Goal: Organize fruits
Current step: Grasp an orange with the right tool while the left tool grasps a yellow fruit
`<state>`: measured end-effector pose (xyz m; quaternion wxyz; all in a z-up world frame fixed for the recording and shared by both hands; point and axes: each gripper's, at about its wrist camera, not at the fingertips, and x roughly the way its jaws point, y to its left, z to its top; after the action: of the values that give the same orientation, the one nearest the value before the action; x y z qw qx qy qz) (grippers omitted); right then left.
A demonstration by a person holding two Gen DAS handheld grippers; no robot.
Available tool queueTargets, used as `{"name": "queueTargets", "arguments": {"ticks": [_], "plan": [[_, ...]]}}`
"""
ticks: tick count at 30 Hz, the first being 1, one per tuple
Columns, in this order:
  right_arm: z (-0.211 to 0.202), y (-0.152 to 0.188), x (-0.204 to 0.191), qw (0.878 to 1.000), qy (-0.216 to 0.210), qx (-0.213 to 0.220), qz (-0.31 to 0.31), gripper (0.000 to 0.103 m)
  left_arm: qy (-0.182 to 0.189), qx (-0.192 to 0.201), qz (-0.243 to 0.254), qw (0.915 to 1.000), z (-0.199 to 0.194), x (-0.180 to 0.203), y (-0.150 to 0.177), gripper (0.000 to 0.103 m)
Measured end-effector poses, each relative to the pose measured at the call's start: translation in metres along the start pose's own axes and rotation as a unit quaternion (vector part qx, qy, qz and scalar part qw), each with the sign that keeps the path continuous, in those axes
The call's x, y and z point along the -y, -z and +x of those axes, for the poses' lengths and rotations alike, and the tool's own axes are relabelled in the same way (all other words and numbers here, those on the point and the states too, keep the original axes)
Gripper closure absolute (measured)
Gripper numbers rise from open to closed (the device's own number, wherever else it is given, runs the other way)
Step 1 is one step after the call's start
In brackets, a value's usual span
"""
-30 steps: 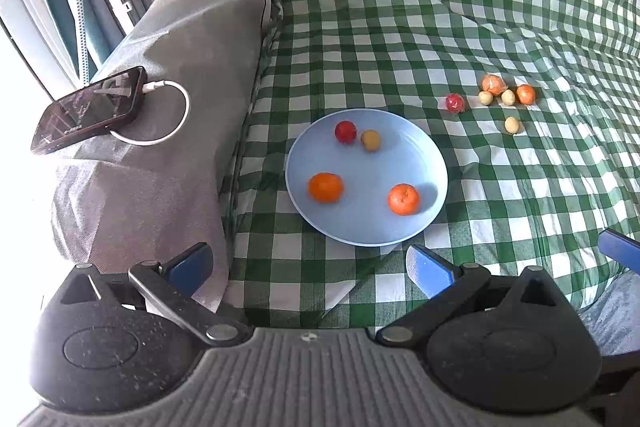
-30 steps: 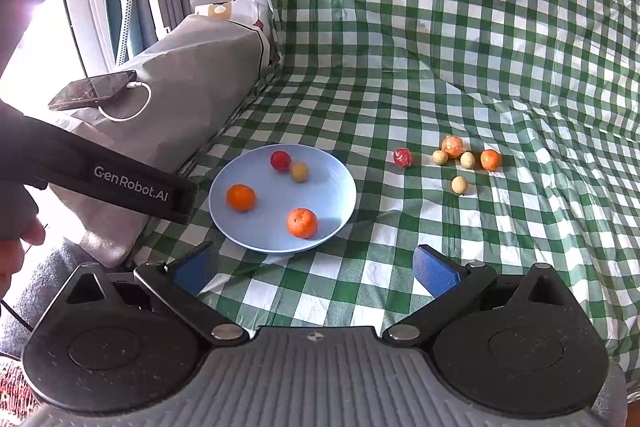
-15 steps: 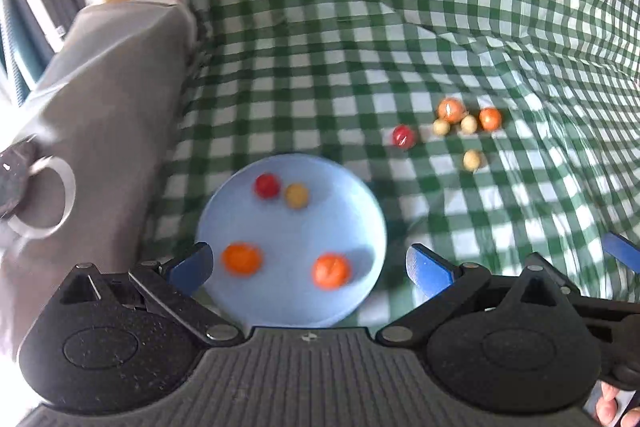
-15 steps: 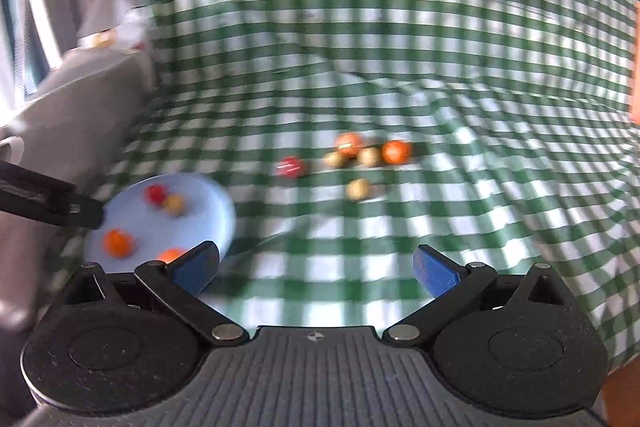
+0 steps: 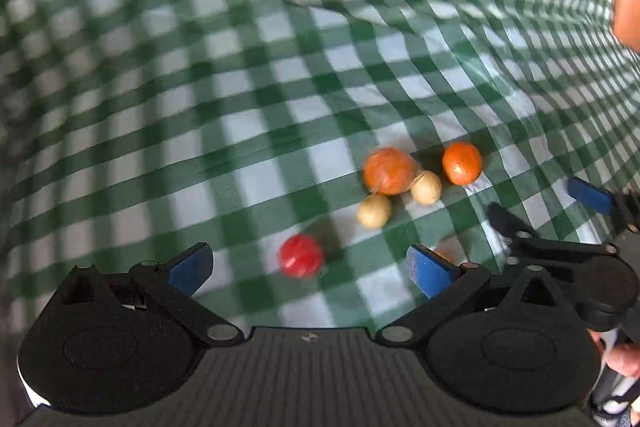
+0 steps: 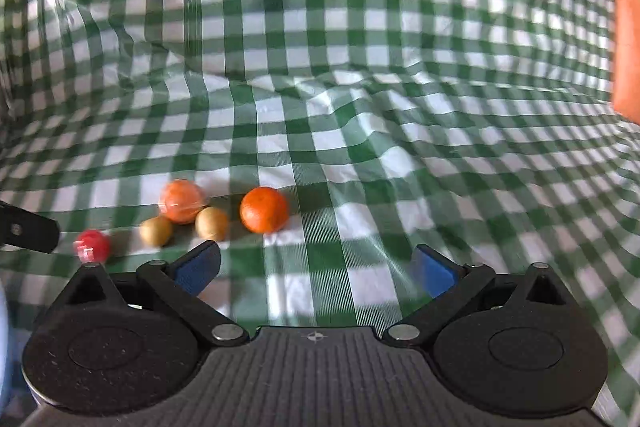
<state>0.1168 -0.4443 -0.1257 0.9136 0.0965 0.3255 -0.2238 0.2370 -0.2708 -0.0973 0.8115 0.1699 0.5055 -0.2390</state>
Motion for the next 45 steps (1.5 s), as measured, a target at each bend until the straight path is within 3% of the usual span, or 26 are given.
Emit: {"name": "queueTargets", "arguments": {"ticks": [4, 7, 9, 10, 11, 12, 13, 19, 29, 36, 45], "plan": [[0.045, -0.001, -0.003, 0.999, -0.025, -0.011, -0.036, 0.02, 0.028, -0.02, 0.006, 0.9994, 0.04, 0.002, -0.015, 0.0], [0.066, -0.003, -0.003, 0.998, -0.05, -0.011, -0.037, 0.021, 0.043, -0.025, 0.012, 0.9987, 0.053, 0.003, -0.019, 0.003], [0.073, -0.004, -0.005, 0.998, -0.052, -0.002, -0.046, 0.022, 0.055, -0.024, 0.024, 0.9979, 0.057, 0.006, -0.021, 0.032], [0.076, -0.004, -0.006, 0.997, -0.055, 0.003, -0.05, 0.028, 0.065, -0.029, 0.032, 0.997, 0.058, 0.008, -0.02, 0.044], [0.076, -0.004, -0.006, 0.997, -0.06, 0.009, -0.05, 0.043, 0.073, -0.031, 0.039, 0.9961, 0.058, 0.01, -0.019, 0.066], [0.077, -0.004, -0.006, 0.996, -0.072, 0.015, -0.05, 0.054, 0.075, -0.027, 0.047, 0.9957, 0.055, 0.013, -0.017, 0.077], [0.075, -0.004, -0.007, 0.996, -0.073, 0.02, -0.056, 0.066, 0.076, -0.021, 0.054, 0.9954, 0.052, 0.015, -0.015, 0.077], [0.051, 0.002, -0.001, 0.998, -0.047, 0.009, -0.047, 0.066, 0.09, 0.026, 0.064, 0.9935, 0.025, 0.022, -0.006, 0.078], [-0.05, 0.02, 0.015, 0.999, -0.021, 0.033, -0.025, 0.066, 0.079, 0.075, -0.001, 0.9941, -0.077, 0.005, 0.049, 0.078], [-0.145, 0.033, -0.007, 0.996, -0.074, 0.052, -0.027, 0.066, 0.064, 0.081, -0.048, 0.9936, -0.164, -0.02, 0.115, 0.078], [-0.251, 0.055, -0.075, 0.98, -0.185, 0.044, -0.052, 0.066, 0.024, 0.104, -0.101, 0.9892, -0.25, -0.057, 0.201, 0.078]]}}
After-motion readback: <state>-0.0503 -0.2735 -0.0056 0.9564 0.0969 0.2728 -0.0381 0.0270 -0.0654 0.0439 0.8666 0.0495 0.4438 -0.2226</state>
